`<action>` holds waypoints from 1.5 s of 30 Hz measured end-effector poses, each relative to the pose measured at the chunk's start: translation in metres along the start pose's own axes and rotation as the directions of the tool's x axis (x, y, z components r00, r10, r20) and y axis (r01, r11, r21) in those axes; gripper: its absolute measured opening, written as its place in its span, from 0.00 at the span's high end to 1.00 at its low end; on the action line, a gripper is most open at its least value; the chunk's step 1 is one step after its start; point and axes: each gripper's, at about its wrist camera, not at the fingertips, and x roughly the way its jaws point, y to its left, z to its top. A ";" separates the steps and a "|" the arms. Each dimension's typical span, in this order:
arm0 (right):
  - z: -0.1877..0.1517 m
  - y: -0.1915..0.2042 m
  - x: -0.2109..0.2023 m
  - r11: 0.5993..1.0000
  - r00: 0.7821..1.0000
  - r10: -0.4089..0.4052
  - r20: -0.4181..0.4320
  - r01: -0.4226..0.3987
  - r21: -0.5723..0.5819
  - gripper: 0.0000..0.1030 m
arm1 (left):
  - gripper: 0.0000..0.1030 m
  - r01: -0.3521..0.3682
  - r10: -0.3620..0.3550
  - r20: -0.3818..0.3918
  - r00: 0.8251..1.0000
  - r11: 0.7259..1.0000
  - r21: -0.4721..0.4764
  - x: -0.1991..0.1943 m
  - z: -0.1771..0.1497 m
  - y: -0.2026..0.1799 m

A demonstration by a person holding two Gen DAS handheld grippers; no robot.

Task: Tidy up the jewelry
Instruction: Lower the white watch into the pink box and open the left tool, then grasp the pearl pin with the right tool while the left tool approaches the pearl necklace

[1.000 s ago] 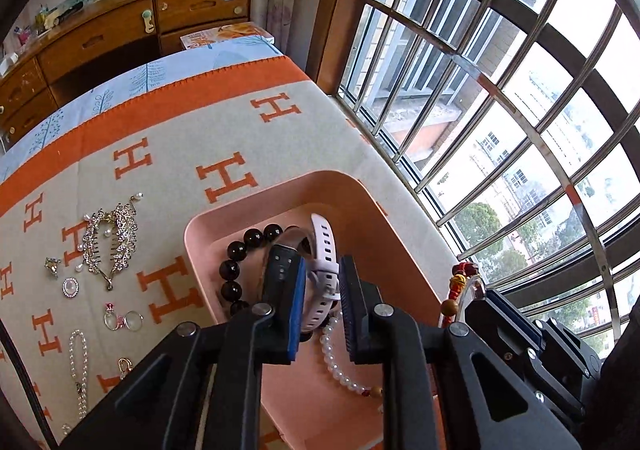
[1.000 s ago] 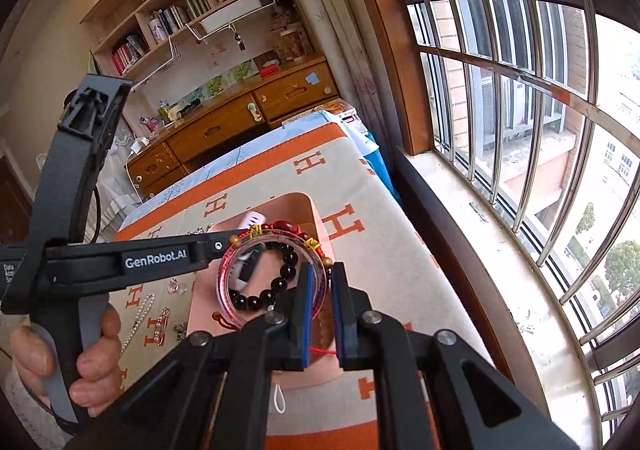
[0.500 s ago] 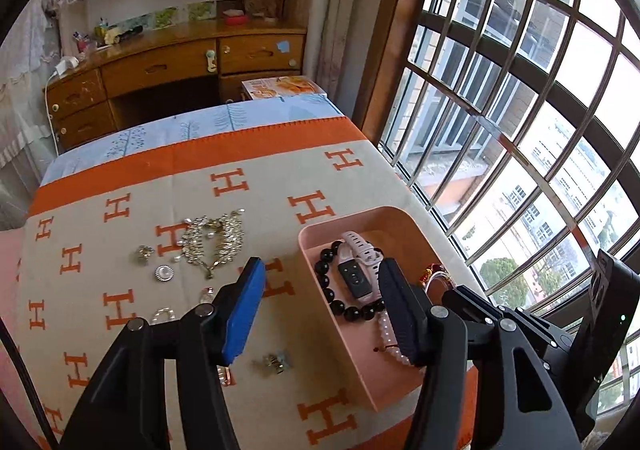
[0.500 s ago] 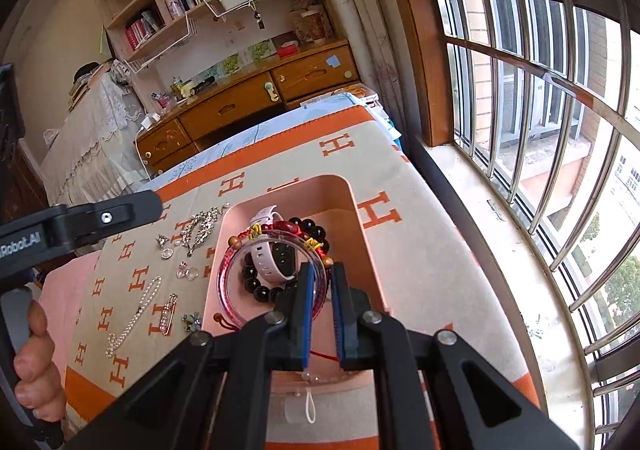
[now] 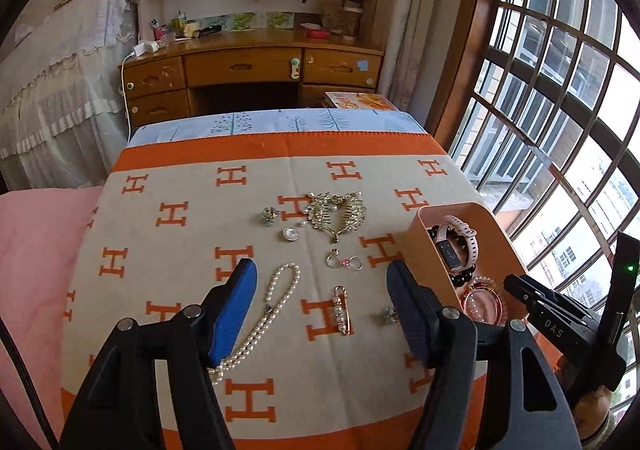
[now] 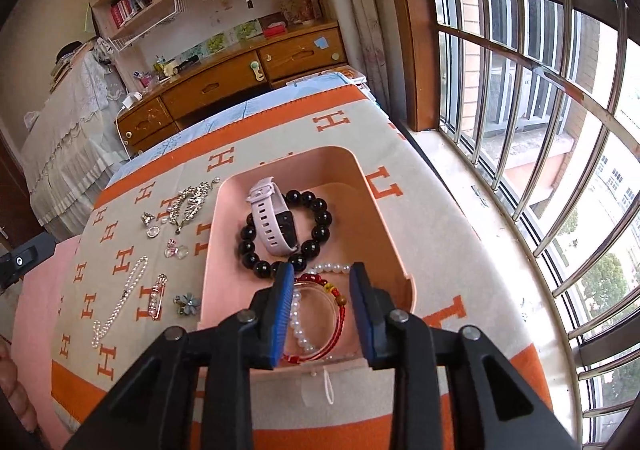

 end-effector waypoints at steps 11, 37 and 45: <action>-0.005 0.039 -0.029 0.998 0.998 0.013 0.054 -0.010 -0.062 0.72 | 0.36 -0.023 0.025 0.035 0.999 0.998 -0.054 -0.029 -0.019 0.048; -0.013 0.170 0.043 0.923 0.970 0.140 -0.201 -0.201 -0.327 0.72 | 0.36 0.003 0.027 -0.198 0.980 0.989 0.146 0.044 -0.047 0.086; -0.028 0.183 0.085 0.907 0.952 0.065 -0.299 -0.181 -0.380 0.72 | 0.36 0.092 -0.034 -0.302 0.953 0.979 0.182 0.085 -0.052 0.080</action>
